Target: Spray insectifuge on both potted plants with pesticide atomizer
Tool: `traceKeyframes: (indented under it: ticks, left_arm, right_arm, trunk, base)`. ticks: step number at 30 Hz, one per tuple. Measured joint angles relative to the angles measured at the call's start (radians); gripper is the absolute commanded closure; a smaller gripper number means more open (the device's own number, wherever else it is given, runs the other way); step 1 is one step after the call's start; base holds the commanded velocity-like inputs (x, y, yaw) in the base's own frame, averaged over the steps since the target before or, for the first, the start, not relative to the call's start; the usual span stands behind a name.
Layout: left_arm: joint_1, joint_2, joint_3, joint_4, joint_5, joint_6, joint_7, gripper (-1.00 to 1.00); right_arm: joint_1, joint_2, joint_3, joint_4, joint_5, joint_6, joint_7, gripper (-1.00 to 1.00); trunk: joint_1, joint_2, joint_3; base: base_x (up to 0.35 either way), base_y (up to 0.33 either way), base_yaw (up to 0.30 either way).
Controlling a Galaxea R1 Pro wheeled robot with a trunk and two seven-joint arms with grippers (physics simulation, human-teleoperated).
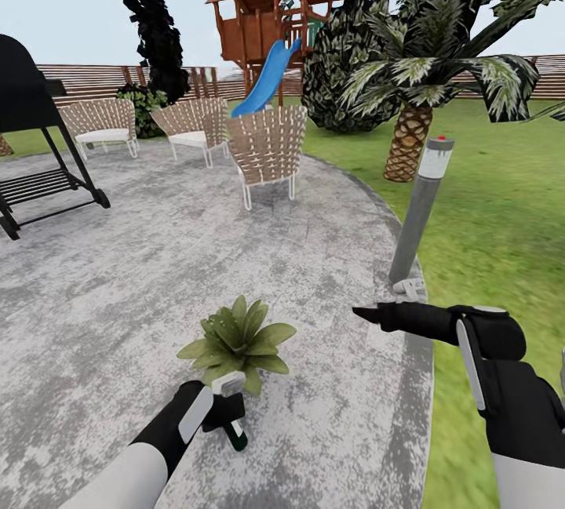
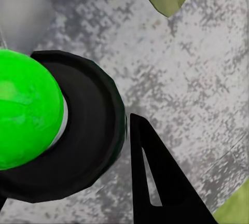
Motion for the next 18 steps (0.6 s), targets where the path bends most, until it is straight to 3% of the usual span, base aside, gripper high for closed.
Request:
traceKeyframes:
  ticks: [5,10,12,18]
  left_arm:
    - [0.001,0.001,0.005,-0.004,0.006,-0.002,0.008,1.0]
    - [0.009,-0.001,0.001,-0.003,-0.001,-0.028,0.0,1.0]
    - [0.012,-0.002,0.0,-0.001,-0.002,-0.053,0.0,1.0]
    - [0.02,0.013,0.002,-0.03,-0.012,-0.024,0.002,1.0]
  right_arm:
    - [0.0,0.0,0.0,0.003,0.005,0.0,-0.004,-1.0]
    - [0.003,0.002,0.011,0.108,0.006,0.0,-0.143,-1.0]
    - [0.016,0.002,0.059,0.153,0.006,0.001,-0.172,-1.0]
    - [0.002,0.013,0.057,0.154,0.001,-0.002,-0.169,-1.0]
  trunk:
    - [0.0,0.0,0.0]
    - [0.0,0.0,0.0]
    - [0.0,0.0,0.0]
    - [0.0,0.0,0.0]
  base:
    - [0.0,0.0,0.0]
    - [0.0,0.0,0.0]
    - [0.0,0.0,0.0]
    - [0.0,0.0,0.0]
